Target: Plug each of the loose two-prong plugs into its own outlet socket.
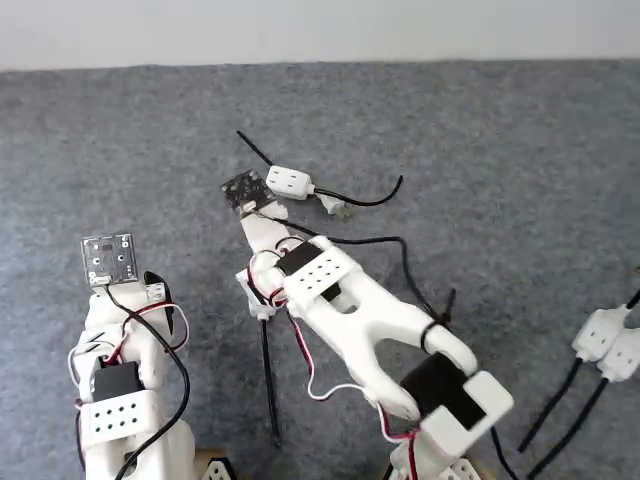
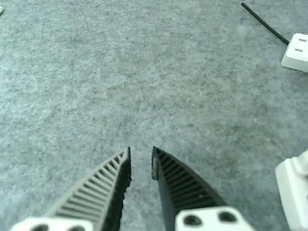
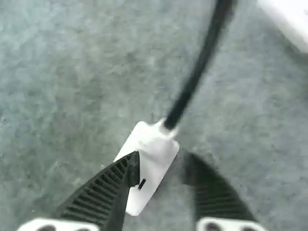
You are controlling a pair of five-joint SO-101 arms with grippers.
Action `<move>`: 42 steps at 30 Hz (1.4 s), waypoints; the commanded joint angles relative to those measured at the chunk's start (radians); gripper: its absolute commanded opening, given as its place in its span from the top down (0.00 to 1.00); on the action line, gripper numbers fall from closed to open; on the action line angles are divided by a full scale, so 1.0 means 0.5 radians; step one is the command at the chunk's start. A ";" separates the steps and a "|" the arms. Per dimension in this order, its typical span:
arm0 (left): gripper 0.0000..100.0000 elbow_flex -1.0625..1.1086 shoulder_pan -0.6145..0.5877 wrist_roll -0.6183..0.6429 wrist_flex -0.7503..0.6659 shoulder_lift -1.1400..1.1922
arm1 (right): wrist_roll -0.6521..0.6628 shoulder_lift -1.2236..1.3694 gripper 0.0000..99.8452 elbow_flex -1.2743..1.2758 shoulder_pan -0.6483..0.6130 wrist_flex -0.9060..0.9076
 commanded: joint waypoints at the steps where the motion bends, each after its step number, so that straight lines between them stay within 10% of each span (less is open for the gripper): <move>1: 0.93 -0.011 -0.006 0.015 -0.052 -0.034 | -0.034 -0.026 0.68 -0.150 -0.091 0.084; 21: 0.93 -0.011 -0.003 0.015 -0.061 -0.034 | -0.236 0.210 0.69 -0.242 -0.173 0.063; 30: 0.93 -0.011 -0.003 0.015 -0.061 -0.034 | -0.227 0.404 0.96 -0.537 -0.075 0.256; 42: 0.93 -0.011 -0.003 0.015 -0.061 -0.034 | -0.227 0.198 0.99 -0.473 0.201 0.379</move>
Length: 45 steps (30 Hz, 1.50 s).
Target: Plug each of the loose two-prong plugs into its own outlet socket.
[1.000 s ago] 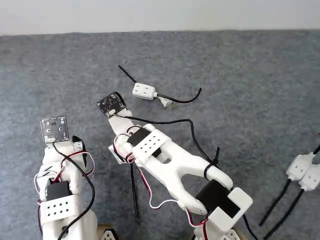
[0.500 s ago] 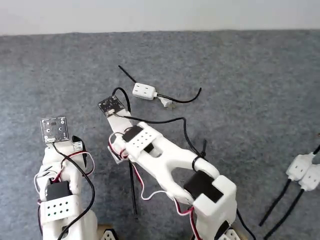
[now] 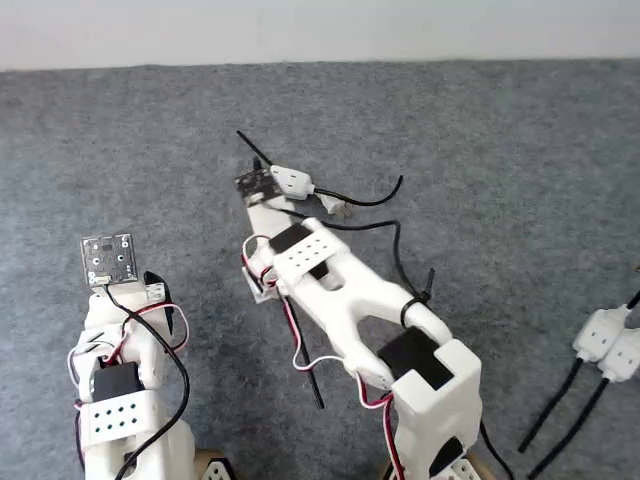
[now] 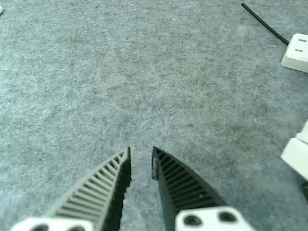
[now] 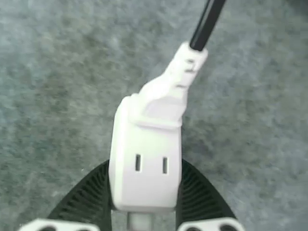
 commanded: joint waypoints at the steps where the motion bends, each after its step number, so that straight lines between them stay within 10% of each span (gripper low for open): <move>1: 0.93 -0.011 -0.003 0.015 -0.061 -0.034 | -0.009 -0.216 0.99 -0.031 0.121 0.023; 16: 0.93 -0.011 -0.003 0.015 -0.061 -0.034 | 0.215 -0.928 0.99 0.451 0.824 0.032; 38: 0.88 -0.020 0.104 0.012 0.104 -0.028 | 0.635 -1.330 0.99 1.227 2.702 -0.376; 45: 0.88 -0.020 0.104 0.012 0.147 -0.028 | 0.617 -1.333 0.72 1.203 2.757 -0.241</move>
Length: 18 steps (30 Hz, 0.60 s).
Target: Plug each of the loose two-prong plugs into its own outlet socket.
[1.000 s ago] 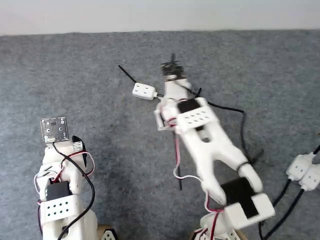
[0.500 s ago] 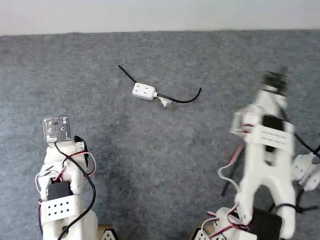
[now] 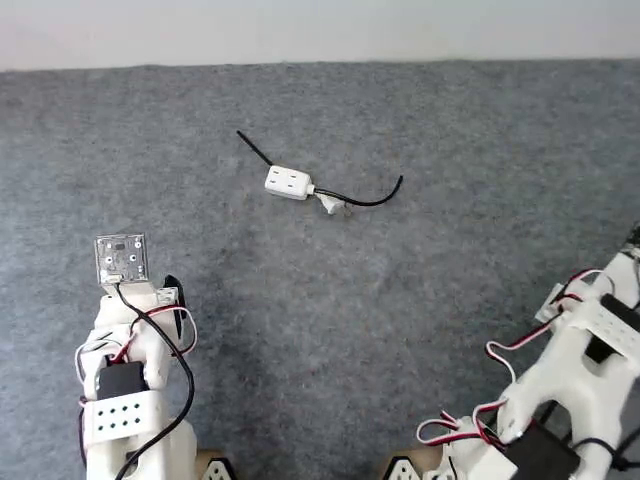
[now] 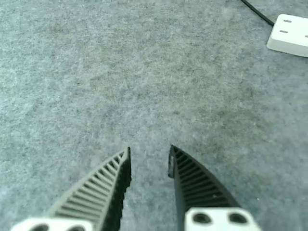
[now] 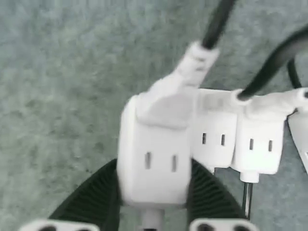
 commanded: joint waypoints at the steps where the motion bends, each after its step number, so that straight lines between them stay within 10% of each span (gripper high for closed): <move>1: 0.88 -0.023 0.009 0.012 0.074 -0.028 | 0.009 -0.103 0.67 -0.104 0.002 0.130; 13: 0.88 -0.044 -0.009 0.018 0.089 -0.031 | -0.031 -0.121 0.65 -1.080 -0.456 1.379; 18: 0.88 -0.118 -0.092 0.031 0.123 -0.028 | -0.101 -0.118 0.81 -1.209 -0.545 1.557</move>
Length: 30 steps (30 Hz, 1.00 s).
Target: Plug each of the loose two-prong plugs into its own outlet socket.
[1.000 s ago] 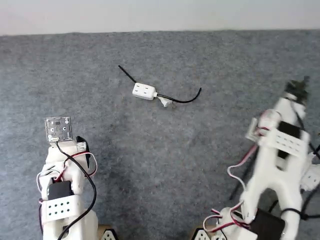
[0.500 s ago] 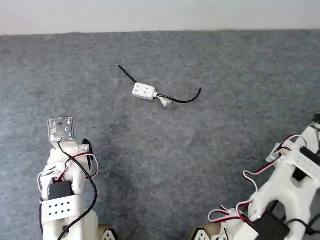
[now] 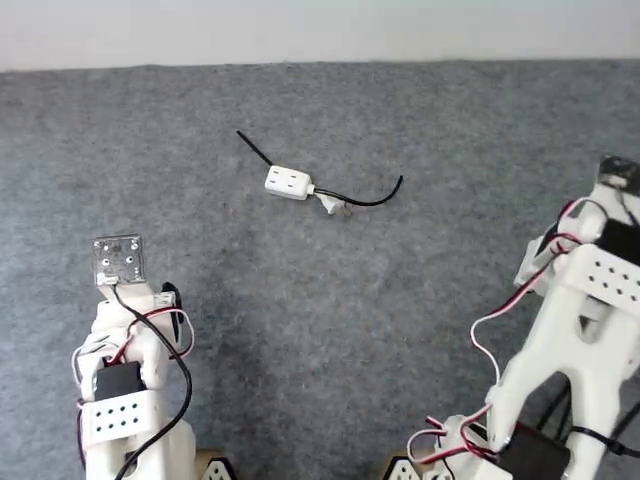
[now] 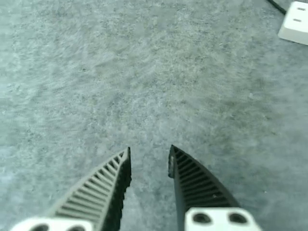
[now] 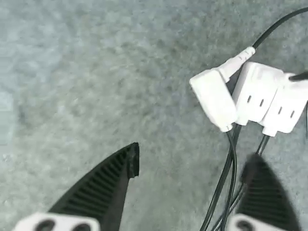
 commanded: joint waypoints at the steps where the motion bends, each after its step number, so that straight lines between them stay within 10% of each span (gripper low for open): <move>1: 0.88 -0.140 -0.018 0.021 0.077 -0.028 | -0.018 -0.072 0.86 -0.107 -0.081 0.069; 15: 0.88 -0.944 0.015 0.025 0.264 1.169 | 0.120 -0.072 0.99 0.942 -0.367 -0.864; 30: 0.78 -1.966 0.408 -0.994 0.071 2.424 | 0.160 -0.054 0.99 1.267 -0.404 -1.355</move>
